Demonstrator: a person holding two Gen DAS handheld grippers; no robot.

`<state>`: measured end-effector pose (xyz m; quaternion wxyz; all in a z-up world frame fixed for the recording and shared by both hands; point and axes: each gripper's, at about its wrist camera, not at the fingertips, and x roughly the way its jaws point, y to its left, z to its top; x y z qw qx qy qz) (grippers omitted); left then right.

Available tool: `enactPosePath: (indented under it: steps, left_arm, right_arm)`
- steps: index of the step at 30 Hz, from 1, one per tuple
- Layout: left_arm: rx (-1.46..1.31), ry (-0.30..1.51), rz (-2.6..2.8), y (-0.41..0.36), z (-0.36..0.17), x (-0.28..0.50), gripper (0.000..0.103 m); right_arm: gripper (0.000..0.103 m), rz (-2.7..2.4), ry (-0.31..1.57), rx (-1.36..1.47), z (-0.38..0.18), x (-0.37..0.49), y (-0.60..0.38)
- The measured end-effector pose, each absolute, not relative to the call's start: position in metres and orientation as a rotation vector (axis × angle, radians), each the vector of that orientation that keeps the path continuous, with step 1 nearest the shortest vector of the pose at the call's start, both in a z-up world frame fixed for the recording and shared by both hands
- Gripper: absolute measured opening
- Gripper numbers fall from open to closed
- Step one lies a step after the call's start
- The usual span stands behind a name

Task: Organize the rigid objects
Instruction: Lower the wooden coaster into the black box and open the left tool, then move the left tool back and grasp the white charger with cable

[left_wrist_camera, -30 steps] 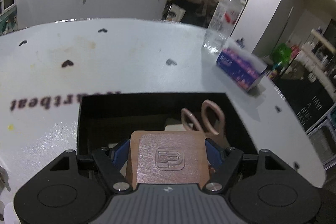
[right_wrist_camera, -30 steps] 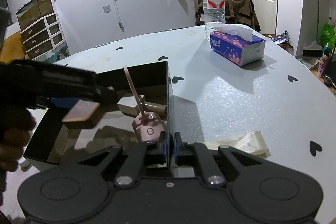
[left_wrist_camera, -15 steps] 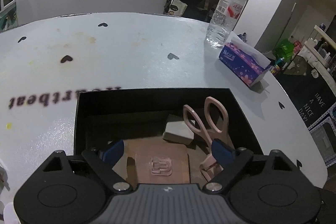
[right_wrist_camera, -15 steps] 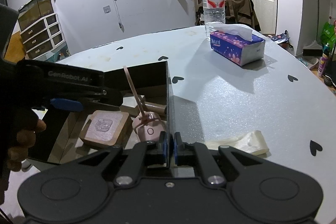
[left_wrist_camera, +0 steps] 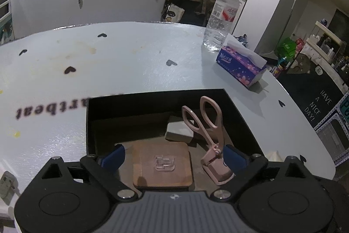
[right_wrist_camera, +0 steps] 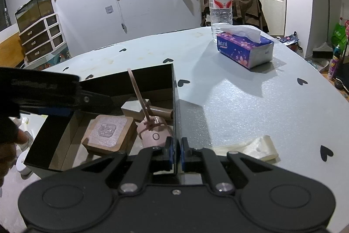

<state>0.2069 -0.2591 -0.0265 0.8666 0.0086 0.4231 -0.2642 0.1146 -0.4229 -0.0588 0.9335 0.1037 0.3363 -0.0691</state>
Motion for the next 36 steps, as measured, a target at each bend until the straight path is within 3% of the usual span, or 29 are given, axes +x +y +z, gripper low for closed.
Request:
enactPosePath:
  steps: [18, 36]
  left_arm:
    - [0.052, 0.693, -0.505, -0.201, -0.012, 0.161, 0.103]
    - [-0.001, 0.660, -0.187, -0.068, -0.053, 0.153, 0.103]
  right_arm:
    - [0.008, -0.160, 0.688, 0.208, -0.057, 0.114, -0.419]
    - [0.011, -0.153, 0.685, 0.203, -0.056, 0.113, -0.418]
